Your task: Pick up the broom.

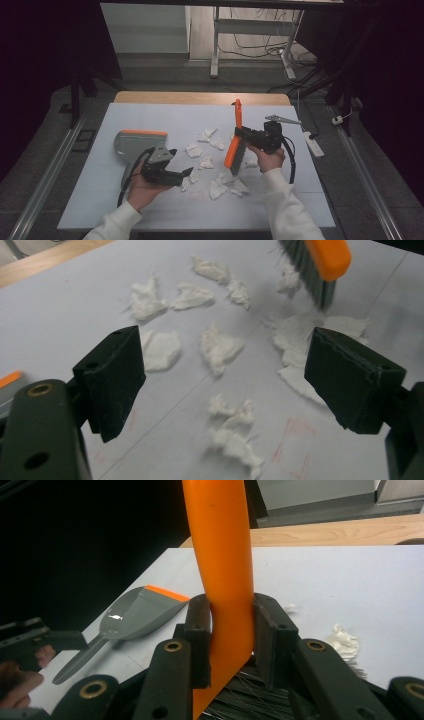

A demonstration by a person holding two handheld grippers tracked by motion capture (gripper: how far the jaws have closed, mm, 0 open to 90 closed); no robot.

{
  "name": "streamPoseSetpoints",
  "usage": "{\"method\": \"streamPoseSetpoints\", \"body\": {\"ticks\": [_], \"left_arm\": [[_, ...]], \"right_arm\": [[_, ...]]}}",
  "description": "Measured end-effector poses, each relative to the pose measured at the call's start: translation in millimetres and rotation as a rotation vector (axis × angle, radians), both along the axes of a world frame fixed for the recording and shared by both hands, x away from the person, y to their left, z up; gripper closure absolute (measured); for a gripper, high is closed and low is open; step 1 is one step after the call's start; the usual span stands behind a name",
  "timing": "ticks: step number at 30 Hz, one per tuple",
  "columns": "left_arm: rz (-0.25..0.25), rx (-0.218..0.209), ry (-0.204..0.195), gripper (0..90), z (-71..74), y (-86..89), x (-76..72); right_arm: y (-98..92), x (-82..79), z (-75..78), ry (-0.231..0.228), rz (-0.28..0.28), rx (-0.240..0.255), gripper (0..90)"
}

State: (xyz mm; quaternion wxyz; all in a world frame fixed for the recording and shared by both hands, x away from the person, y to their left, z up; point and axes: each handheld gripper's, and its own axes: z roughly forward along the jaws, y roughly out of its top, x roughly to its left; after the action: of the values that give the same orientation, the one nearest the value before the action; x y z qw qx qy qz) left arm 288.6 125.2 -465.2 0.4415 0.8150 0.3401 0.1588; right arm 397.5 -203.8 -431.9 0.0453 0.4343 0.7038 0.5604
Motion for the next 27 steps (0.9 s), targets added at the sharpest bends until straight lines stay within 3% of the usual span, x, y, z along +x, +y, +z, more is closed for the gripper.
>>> {"method": "streamPoseSetpoints", "body": {"ticks": [7, 12, 18, 27], "left_arm": [[-0.064, -0.001, -0.007, 17.6, -5.3, -40.1, 4.0], [-0.078, -0.012, -0.012, 17.7, -9.9, -59.5, 7.4], [-0.067, -0.064, -0.003, 19.2, -16.7, -71.1, 16.4], [-0.035, -0.096, -0.054, 30.8, -25.6, -79.7, 23.2]], "right_arm": [[10.2, -4.0, -3.2, -0.013, -0.004, 0.011, 70.4], [14.8, -6.9, -5.7, -0.019, -0.022, 0.037, 70.4], [23.2, -13.1, -6.2, -0.042, -0.042, 0.085, 70.4], [35.7, -19.6, -9.8, -0.041, -0.046, 0.160, 70.4]]}}
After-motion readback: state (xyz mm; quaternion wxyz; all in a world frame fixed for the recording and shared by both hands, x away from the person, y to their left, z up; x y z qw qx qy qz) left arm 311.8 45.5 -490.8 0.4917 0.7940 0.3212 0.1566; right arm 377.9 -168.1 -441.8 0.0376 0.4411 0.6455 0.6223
